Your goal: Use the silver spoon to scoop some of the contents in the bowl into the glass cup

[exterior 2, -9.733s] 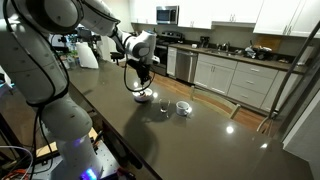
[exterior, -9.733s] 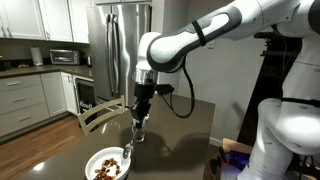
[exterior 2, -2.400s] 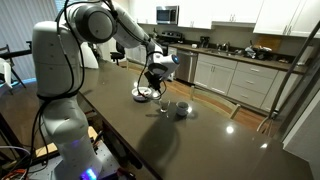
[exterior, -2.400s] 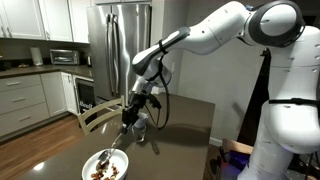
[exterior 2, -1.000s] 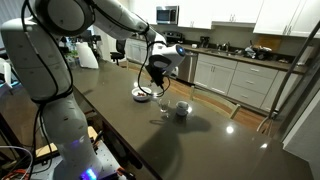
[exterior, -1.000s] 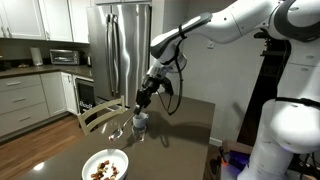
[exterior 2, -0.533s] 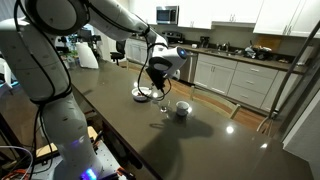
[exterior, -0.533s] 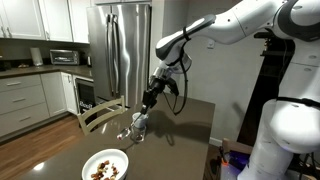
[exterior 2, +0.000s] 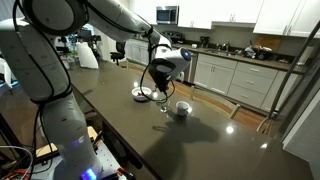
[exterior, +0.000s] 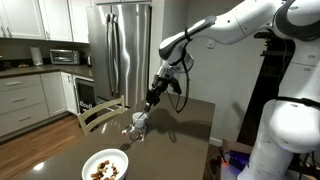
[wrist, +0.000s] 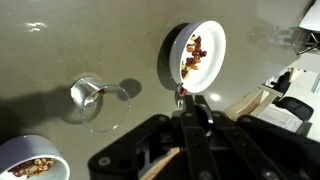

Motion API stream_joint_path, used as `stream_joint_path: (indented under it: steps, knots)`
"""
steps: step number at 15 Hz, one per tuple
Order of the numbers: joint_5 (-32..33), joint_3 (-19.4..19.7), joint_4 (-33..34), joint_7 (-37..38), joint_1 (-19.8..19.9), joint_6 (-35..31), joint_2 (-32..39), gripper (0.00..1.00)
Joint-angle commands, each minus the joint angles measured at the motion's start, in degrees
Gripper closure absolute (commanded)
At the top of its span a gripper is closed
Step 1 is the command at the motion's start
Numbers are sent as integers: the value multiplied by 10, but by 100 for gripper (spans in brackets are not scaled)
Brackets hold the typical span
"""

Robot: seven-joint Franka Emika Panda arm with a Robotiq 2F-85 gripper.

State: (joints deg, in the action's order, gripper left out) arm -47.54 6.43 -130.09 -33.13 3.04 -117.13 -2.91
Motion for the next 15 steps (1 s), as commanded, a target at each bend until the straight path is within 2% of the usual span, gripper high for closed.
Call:
stream_joint_path:
  steps: [1, 15]
  knots:
    - [11, 6, 5, -4, 14, 12, 2, 96]
    - [28, 37, 7, 1, 45, 7, 6, 96]
